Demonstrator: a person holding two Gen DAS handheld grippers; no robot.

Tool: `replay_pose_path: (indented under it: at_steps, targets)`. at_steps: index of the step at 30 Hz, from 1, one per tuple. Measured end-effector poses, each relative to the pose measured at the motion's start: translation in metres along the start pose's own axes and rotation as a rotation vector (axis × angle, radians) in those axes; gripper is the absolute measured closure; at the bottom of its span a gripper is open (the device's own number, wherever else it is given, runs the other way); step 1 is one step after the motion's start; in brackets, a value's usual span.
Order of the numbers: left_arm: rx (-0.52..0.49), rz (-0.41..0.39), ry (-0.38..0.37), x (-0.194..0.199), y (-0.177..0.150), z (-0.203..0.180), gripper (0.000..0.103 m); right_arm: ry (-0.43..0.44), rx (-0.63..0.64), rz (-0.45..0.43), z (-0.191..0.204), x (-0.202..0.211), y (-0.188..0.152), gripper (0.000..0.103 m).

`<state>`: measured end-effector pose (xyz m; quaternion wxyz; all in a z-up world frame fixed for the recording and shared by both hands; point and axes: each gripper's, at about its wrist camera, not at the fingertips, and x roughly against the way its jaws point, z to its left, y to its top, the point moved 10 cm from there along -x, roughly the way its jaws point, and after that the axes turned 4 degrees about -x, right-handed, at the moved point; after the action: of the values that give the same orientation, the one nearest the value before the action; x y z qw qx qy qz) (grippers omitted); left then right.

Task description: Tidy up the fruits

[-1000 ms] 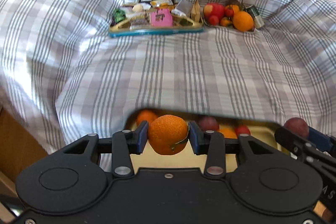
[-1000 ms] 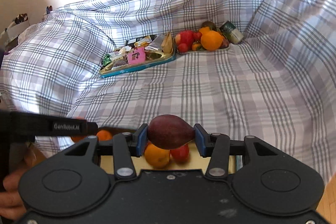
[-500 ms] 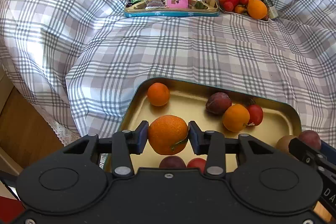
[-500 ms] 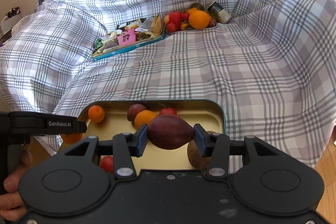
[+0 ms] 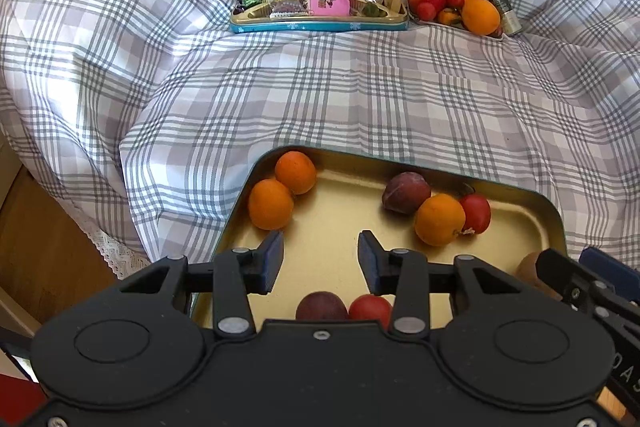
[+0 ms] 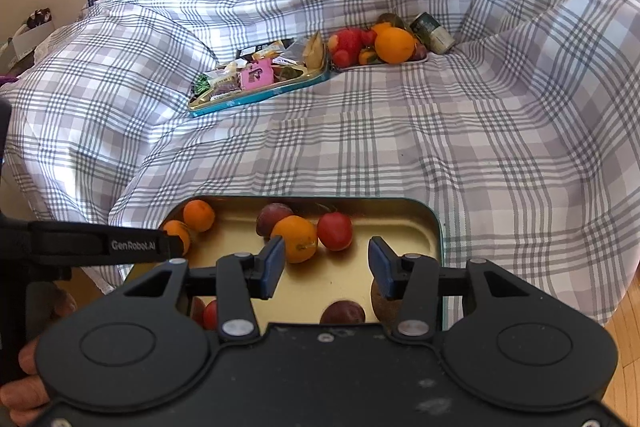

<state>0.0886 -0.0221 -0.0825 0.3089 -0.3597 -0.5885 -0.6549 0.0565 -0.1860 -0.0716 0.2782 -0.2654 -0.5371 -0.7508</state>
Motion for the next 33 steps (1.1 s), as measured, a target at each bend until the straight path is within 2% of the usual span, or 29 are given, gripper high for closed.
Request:
replay_pose_path:
  at_steps: [24, 33]
  targets:
    - [-0.023, 0.030, -0.012, 0.016, -0.031, -0.001, 0.054, -0.112, 0.038, 0.129, -0.010, -0.005, -0.026, 0.053]
    - [-0.028, 0.041, -0.007, 0.017, -0.040, -0.002, 0.054, -0.121, 0.050, 0.155, -0.008, -0.004, -0.041, 0.053]
